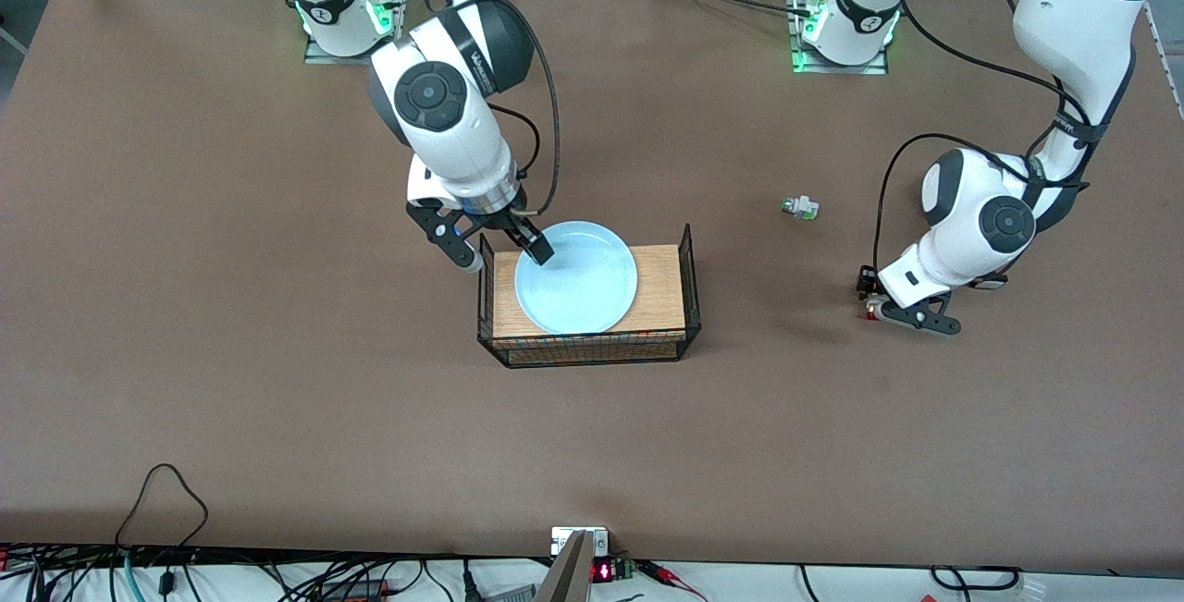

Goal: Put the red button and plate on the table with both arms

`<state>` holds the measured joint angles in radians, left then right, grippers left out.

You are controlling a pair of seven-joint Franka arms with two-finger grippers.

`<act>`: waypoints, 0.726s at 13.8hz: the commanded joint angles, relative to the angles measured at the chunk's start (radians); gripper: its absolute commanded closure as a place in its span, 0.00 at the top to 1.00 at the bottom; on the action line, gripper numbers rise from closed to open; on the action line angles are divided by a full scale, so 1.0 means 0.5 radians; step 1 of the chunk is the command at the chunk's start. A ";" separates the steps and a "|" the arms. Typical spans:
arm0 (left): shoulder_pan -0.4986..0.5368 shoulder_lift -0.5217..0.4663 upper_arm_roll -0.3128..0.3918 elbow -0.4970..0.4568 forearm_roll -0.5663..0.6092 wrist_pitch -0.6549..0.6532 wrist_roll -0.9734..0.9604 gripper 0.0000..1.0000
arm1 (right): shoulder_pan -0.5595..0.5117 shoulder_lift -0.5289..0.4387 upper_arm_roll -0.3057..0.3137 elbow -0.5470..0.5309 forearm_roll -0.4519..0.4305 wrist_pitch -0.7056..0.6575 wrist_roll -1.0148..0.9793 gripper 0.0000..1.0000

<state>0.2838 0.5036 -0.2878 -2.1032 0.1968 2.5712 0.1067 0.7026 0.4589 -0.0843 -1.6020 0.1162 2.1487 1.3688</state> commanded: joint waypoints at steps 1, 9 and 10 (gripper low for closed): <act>0.012 -0.102 -0.038 0.043 -0.013 -0.214 0.047 1.00 | 0.034 0.076 -0.028 0.065 0.038 0.016 0.039 1.00; 0.006 -0.409 -0.360 0.892 -0.035 -1.800 -0.072 1.00 | 0.043 0.116 -0.028 0.065 0.038 0.059 0.036 0.14; 0.000 -0.409 -0.378 1.014 -0.035 -1.938 -0.075 1.00 | 0.043 0.116 -0.028 0.065 0.038 0.044 0.021 0.08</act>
<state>0.2827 0.2734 -0.4554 -1.7259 0.1917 1.7324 0.0803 0.7161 0.5068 -0.0867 -1.5924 0.1169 2.1804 1.3806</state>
